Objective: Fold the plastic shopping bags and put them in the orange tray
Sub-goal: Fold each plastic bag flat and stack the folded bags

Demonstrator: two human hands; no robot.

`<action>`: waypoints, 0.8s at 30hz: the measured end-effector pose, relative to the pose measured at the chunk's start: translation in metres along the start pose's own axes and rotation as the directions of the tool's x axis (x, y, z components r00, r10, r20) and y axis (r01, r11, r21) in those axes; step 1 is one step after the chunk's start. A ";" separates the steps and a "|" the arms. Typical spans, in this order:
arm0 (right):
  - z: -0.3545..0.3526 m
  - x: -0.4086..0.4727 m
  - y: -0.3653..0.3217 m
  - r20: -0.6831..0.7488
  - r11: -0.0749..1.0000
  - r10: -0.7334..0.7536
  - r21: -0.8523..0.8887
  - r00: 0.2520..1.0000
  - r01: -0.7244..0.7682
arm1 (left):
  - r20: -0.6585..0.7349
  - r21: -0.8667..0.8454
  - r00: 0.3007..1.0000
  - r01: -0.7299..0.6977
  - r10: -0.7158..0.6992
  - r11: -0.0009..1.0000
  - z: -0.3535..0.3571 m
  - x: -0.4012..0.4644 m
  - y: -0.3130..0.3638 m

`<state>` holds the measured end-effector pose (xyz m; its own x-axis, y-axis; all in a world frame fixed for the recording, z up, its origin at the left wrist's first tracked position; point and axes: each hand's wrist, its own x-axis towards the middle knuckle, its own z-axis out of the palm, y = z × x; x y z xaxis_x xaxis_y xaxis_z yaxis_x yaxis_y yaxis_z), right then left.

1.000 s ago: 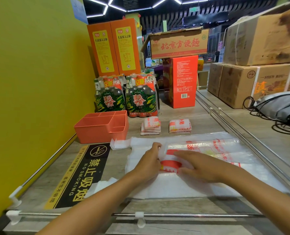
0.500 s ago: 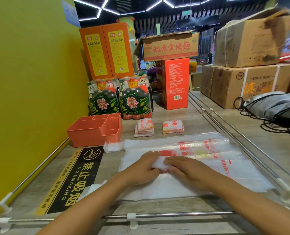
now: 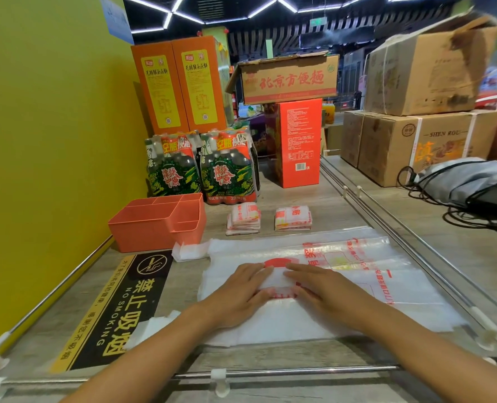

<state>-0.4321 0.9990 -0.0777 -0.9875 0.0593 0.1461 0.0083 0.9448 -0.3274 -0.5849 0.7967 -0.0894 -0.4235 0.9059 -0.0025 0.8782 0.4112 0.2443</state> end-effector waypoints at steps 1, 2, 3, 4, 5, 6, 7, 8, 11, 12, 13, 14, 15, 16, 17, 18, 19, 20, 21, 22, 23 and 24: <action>0.002 0.001 0.002 -0.002 1.000 -0.010 -0.014 1.000 0.010 | 0.002 -0.008 1.000 -0.006 0.006 1.000 0.000 0.000 0.000; 0.004 0.001 0.005 0.001 1.000 -0.017 -0.018 1.000 0.017 | 0.007 -0.021 1.000 -0.008 0.008 1.000 0.000 -0.001 -0.001; 0.006 0.001 0.006 0.011 1.000 -0.014 -0.014 1.000 0.014 | 0.011 -0.037 1.000 -0.008 0.009 0.999 0.000 -0.002 -0.001; 0.008 0.001 0.007 0.018 1.000 -0.009 -0.008 1.000 0.009 | 0.014 -0.051 1.000 -0.011 0.011 0.999 0.001 -0.002 -0.003; 0.008 0.001 0.008 0.018 1.000 -0.008 -0.009 1.000 0.008 | 0.012 -0.061 1.000 -0.014 0.015 0.998 0.002 -0.003 -0.004; 0.008 0.001 0.008 0.015 1.000 -0.014 -0.014 1.000 0.014 | 0.007 -0.063 1.000 -0.018 0.018 0.998 0.002 -0.003 -0.005; 0.006 -0.001 0.006 0.012 1.000 -0.019 -0.015 1.000 0.019 | 0.005 -0.059 1.000 -0.024 0.025 0.998 0.003 -0.004 -0.006; 0.004 -0.002 0.004 0.010 1.000 -0.026 -0.005 1.000 0.026 | 0.009 -0.051 0.999 -0.034 0.034 0.998 0.004 -0.004 -0.007; -0.001 -0.006 -0.003 0.090 0.999 -0.051 0.020 0.995 0.050 | 0.034 -0.026 0.996 -0.079 0.080 0.996 0.003 -0.004 -0.006; -0.001 -0.007 -0.003 0.147 0.998 -0.059 -0.007 0.987 0.060 | 0.043 -0.020 0.995 -0.090 0.091 0.996 0.003 -0.005 -0.005; 0.000 -0.008 -0.003 0.202 0.997 -0.057 -0.034 0.978 0.065 | 0.053 -0.016 0.994 -0.095 0.096 0.995 0.002 -0.005 -0.004; 0.000 -0.009 -0.003 0.243 0.997 -0.050 -0.048 0.969 0.064 | 0.063 -0.010 0.993 -0.101 0.101 0.995 0.002 -0.006 -0.004; 0.000 -0.009 -0.003 0.265 0.997 -0.045 -0.051 0.963 0.060 | 0.073 -0.002 0.992 -0.101 0.101 0.995 0.001 -0.007 -0.003; 0.000 -0.010 -0.003 0.274 0.997 -0.044 -0.045 0.961 0.058 | 0.079 0.008 0.993 -0.091 0.091 0.996 0.002 -0.007 -0.002; -0.002 -0.010 -0.003 0.277 0.998 -0.045 -0.037 0.960 0.058 | 0.080 0.020 0.995 -0.059 0.057 0.998 0.002 -0.007 -0.001; -0.003 -0.010 -0.003 0.279 0.998 -0.046 -0.032 0.959 0.057 | 0.077 0.030 0.997 -0.002 0.000 1.000 0.001 -0.008 -0.001; -0.004 -0.011 -0.004 0.282 0.998 -0.044 -0.026 0.958 0.054 | 0.068 0.038 0.995 0.071 -0.073 0.997 0.001 -0.009 0.000; -0.005 -0.011 -0.004 0.284 0.999 -0.041 -0.017 0.958 0.047 | 0.058 0.040 0.988 0.138 -0.140 0.990 -0.001 -0.011 0.001; -0.005 -0.011 -0.004 0.286 0.999 -0.039 -0.009 0.958 0.043 | 0.048 0.031 0.982 0.181 -0.182 0.983 -0.003 -0.012 0.002; -0.005 -0.011 -0.003 0.284 0.999 -0.039 -0.002 0.958 0.042 | 0.040 0.008 0.980 0.196 -0.196 0.981 -0.006 -0.015 0.005; -0.004 -0.011 -0.002 0.283 0.999 -0.041 0.006 0.958 0.041 | 0.034 -0.034 0.981 0.194 -0.193 0.980 -0.009 -0.017 0.008; -0.003 -0.010 -0.001 0.281 0.999 -0.040 0.014 0.959 0.037 | 0.024 -0.095 0.983 0.182 -0.180 0.979 -0.010 -0.019 0.012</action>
<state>-0.4212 0.9983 -0.0755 -0.9915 -0.0712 -0.1089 -0.0308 0.9418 -0.3347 -0.5684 0.7837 -0.0762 -0.5695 0.8190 -0.0697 0.7614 0.5576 0.3307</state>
